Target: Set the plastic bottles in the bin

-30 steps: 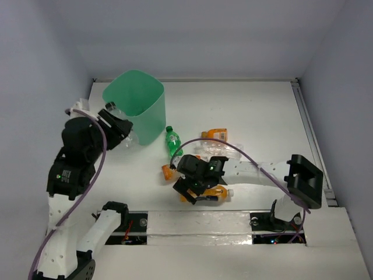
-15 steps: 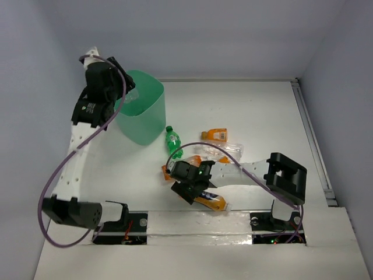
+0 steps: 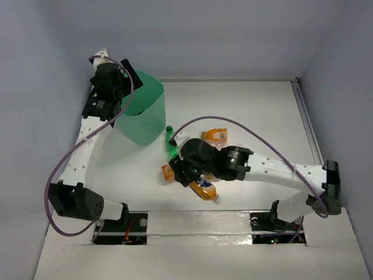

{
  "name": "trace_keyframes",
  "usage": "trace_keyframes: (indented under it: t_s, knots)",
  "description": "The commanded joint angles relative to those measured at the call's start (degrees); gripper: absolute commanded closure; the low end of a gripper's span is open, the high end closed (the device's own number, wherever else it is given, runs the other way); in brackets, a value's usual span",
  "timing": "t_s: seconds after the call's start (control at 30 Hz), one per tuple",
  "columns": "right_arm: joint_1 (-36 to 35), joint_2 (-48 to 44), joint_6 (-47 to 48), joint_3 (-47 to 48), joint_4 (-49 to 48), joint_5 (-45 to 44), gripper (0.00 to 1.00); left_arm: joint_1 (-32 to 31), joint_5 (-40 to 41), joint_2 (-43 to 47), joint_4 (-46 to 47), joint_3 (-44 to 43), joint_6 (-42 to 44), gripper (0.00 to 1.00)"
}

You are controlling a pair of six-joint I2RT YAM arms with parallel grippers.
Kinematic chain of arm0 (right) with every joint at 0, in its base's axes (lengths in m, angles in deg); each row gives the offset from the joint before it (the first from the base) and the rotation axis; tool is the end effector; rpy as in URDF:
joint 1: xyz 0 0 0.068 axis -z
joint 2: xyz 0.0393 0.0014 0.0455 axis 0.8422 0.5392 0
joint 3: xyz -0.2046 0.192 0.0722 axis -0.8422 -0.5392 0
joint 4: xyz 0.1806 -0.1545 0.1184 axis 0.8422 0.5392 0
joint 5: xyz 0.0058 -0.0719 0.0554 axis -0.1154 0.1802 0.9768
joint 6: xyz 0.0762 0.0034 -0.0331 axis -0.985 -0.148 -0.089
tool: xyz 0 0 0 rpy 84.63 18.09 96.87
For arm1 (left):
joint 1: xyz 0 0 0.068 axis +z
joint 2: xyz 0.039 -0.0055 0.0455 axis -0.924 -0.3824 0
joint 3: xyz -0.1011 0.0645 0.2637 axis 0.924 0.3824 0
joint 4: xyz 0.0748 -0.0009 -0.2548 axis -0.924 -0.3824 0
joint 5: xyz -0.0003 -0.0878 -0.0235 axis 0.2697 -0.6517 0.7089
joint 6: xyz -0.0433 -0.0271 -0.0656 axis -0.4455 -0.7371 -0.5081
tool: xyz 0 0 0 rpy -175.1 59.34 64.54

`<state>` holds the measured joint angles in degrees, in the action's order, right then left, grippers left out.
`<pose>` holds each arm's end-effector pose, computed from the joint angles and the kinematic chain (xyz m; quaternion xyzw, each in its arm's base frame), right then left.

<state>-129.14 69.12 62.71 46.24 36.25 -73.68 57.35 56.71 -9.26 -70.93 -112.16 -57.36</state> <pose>0.1182 0.3254 0.3077 -0.3780 0.8471 0.2181 0.3031 0.3458 -0.0456 0.4428 -0.1735 0.7606 -0.1076 0.6162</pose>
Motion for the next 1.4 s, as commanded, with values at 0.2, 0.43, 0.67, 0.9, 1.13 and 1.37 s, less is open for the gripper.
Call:
trace_keyframes:
  t_s: [0.2, 0.43, 0.67, 0.9, 1.13, 1.37]
  knots:
    - [9.3, -3.1, -0.6, 24.0, -5.2, -8.9, 0.56, -0.3, -8.7, 17.1, -1.4, 3.7, 0.2, 0.28]
    - [18.4, 4.4, -8.7, 32.7, -24.1, -5.8, 0.55, -0.8, -18.5, 34.2, -5.1, 24.8, -5.3, 0.54]
    - [21.0, 18.1, -19.2, 41.7, -36.8, -9.7, 0.55, -1.3, -27.5, 45.0, -7.4, 34.9, -7.8, 0.53]
    - [22.8, 34.6, -26.5, 60.6, -31.6, -13.9, 0.55, -3.1, -28.9, 46.7, -9.4, 37.5, -7.2, 0.41]
    - [24.8, 41.5, -32.9, 66.2, -30.7, -12.0, 0.48, -6.4, -30.2, 46.7, -8.2, 40.8, -5.6, 0.3]
    - [24.8, 41.1, -27.4, 64.1, -31.8, -6.0, 0.05, -11.9, -29.9, 40.4, -4.7, 41.0, -1.2, 0.23]
